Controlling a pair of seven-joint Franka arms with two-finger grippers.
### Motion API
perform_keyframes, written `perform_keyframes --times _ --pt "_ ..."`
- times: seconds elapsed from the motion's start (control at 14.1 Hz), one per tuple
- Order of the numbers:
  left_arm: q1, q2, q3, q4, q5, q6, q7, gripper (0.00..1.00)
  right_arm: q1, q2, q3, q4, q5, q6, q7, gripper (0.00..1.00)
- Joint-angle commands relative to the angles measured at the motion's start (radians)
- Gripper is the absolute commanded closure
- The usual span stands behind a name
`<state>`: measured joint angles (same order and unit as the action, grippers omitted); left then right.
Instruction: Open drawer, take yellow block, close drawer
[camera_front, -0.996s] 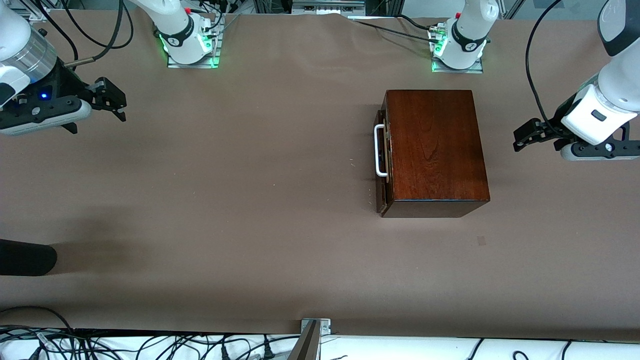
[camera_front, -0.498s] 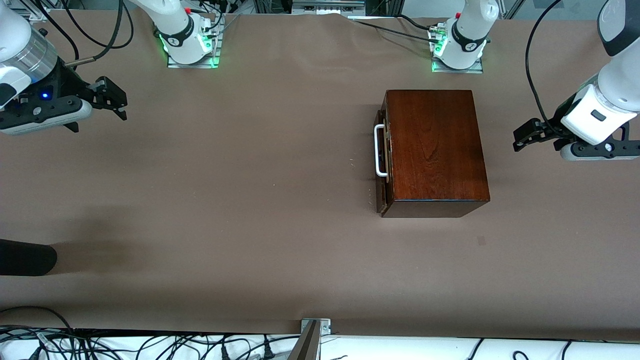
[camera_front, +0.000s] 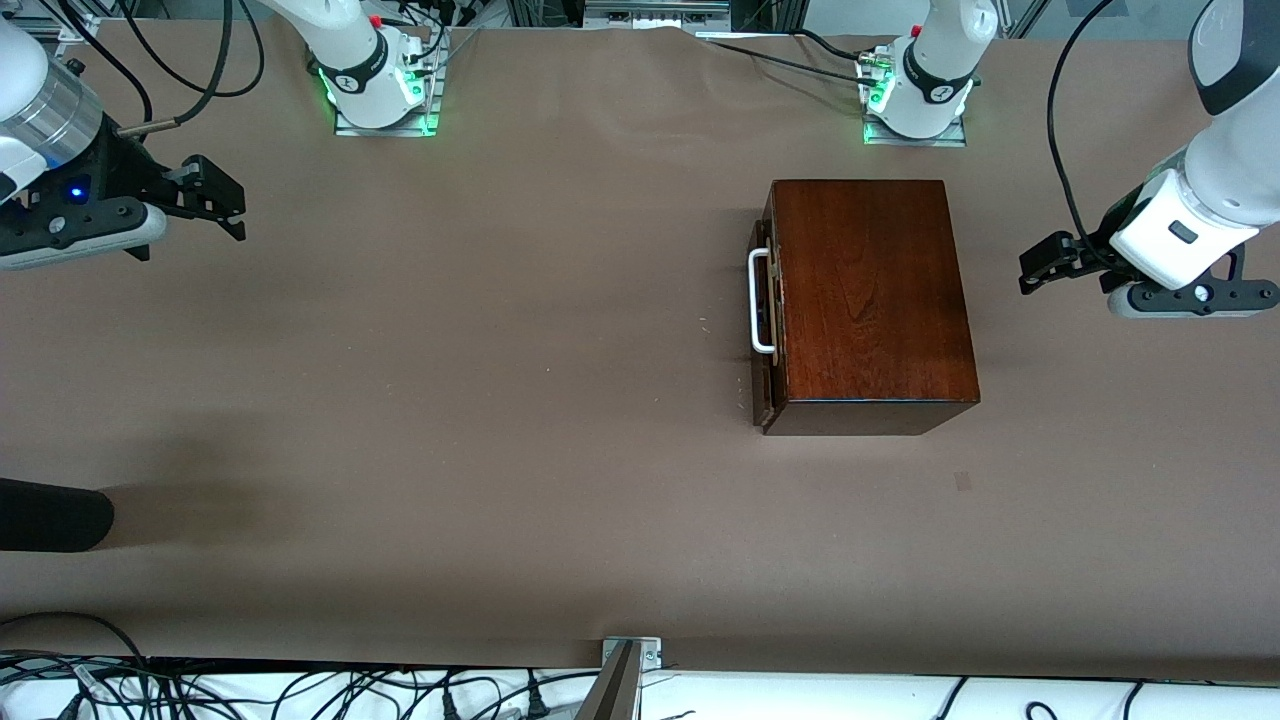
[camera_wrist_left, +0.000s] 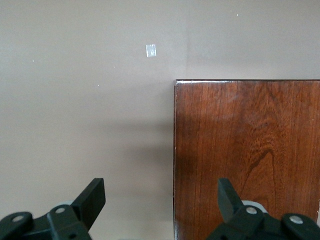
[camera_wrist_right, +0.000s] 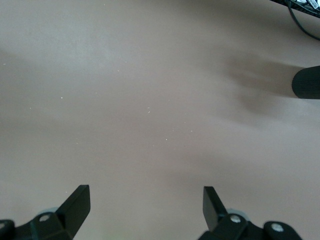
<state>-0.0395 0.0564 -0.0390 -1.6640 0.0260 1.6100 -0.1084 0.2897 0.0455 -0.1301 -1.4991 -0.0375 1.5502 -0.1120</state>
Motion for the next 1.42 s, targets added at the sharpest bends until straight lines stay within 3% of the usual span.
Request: perform_keyframes --times 0.0,0.36,0.57,0.78,0.92,1.14,1.35 --pt "-0.014 0.022 -0.027 0.039 -0.024 -0.057 0.026 0.00 -0.007 -0.006 -0.005 0.011 0.019 -0.041 0.020 0.00" --pt "-0.023 0.037 -0.194 0.053 -0.031 -0.068 0.044 0.00 -0.007 -0.007 0.009 0.011 0.019 -0.045 0.089 0.00" --pt "-0.062 0.130 -0.304 0.085 -0.014 -0.020 -0.112 0.00 -0.007 -0.007 0.009 0.011 0.021 -0.044 0.092 0.00" --pt "-0.155 0.203 -0.315 0.095 -0.011 0.074 -0.327 0.00 -0.007 -0.007 0.009 0.011 0.021 -0.042 0.092 0.00" --pt "-0.230 0.261 -0.315 0.093 0.055 0.123 -0.423 0.00 -0.007 -0.006 0.007 0.011 0.022 -0.038 0.092 0.00" --pt "-0.331 0.333 -0.315 0.084 0.181 0.131 -0.554 0.00 -0.006 -0.006 0.010 0.011 0.024 -0.042 0.092 0.00" --pt "-0.372 0.378 -0.315 0.067 0.206 0.134 -0.626 0.00 -0.006 -0.006 0.001 0.011 0.054 -0.044 0.086 0.00"
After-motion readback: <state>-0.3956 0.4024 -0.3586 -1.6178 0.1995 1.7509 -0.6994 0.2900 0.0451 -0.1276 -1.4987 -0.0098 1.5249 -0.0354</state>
